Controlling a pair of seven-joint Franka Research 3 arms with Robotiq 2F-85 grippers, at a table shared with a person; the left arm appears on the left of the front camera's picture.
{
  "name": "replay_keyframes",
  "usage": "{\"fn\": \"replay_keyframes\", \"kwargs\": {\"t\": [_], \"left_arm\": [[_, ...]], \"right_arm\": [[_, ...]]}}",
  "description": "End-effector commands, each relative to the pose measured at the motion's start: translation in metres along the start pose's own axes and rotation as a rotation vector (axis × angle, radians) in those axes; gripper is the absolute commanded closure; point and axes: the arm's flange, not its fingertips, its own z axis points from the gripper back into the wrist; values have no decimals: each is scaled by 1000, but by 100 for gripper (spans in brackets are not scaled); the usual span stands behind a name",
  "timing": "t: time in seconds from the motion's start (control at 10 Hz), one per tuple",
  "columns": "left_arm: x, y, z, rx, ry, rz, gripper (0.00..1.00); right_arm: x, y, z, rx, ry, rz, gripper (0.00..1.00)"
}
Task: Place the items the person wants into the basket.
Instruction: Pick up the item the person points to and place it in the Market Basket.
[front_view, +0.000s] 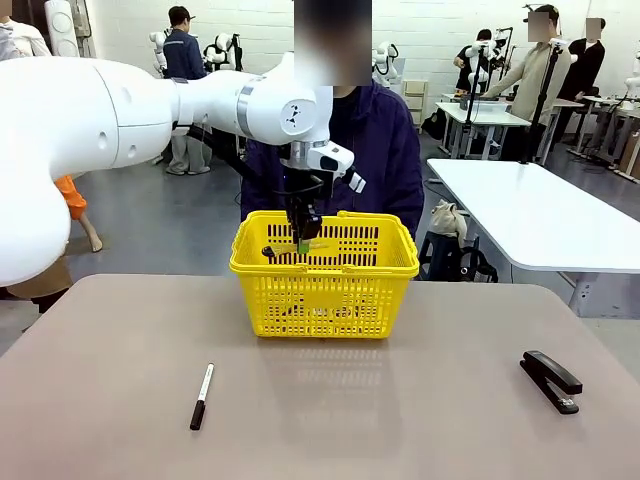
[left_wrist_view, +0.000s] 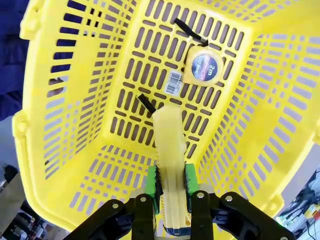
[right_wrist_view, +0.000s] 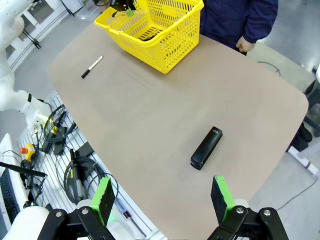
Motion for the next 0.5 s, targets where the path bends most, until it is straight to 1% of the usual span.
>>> {"fn": "replay_keyframes", "kwargs": {"t": [0.0,0.2,0.3,0.4], "left_arm": [[18,11,2,-20,36,28,74],[22,12,-4,-38,50,32,74],[24,11,-3,-42,49,34,60],[25,9,-3,-43,46,39,14]], "right_arm": [[0,-1,-1,19,-31,17,0],[0,-1,-1,19,-31,17,0],[0,-1,-1,19,-31,17,0],[0,-1,-1,19,-31,17,0]]}}
